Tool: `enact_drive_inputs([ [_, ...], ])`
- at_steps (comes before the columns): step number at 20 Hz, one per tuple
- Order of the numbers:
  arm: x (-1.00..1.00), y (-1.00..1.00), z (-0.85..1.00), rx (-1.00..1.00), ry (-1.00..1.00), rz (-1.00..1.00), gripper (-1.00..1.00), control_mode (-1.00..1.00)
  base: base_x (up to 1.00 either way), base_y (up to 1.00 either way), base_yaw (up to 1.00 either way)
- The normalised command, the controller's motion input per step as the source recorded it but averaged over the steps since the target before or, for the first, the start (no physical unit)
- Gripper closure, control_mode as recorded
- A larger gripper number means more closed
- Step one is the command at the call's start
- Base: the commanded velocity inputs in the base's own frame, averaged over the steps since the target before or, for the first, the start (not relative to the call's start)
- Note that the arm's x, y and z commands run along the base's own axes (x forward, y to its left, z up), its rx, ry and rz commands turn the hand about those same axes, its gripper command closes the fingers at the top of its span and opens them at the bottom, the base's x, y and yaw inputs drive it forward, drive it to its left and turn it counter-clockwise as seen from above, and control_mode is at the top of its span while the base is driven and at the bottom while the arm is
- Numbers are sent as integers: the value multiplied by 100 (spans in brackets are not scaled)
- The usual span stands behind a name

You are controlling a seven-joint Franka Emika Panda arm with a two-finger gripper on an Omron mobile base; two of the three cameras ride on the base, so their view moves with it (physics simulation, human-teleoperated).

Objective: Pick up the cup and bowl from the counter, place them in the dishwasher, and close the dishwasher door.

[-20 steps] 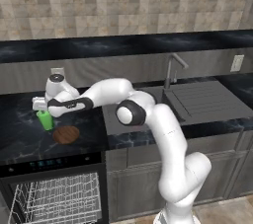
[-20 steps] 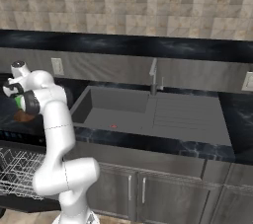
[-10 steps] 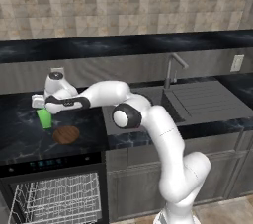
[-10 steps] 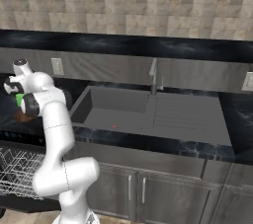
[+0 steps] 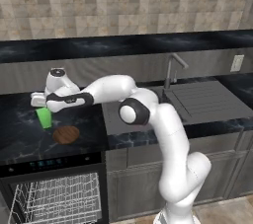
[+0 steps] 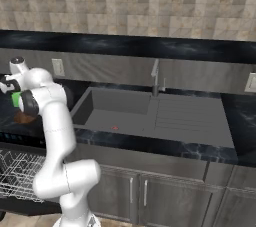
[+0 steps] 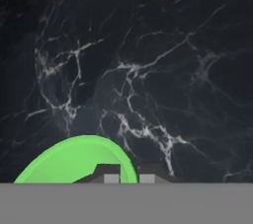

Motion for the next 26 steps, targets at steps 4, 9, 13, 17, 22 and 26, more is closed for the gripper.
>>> enact_drive_inputs([
  [4, -24, -61, 0, 18, -4, 0, 100, -100, 0, 0, 0],
  [9, -26, -53, 0, 19, -2, 0, 100, -100, 0, 0, 0],
  [13, -26, -29, 19, 9, -2, 4, 100, -100, 0, 0, 0],
  [17, -32, -6, 56, 1, -1, 6, 100, -100, 0, 0, 0],
  [22, -27, 0, 75, 0, 0, 8, 100, -100, 0, 0, 0],
  [26, -12, 0, 34, 0, 0, 11, 100, -100, 0, 0, 0],
])
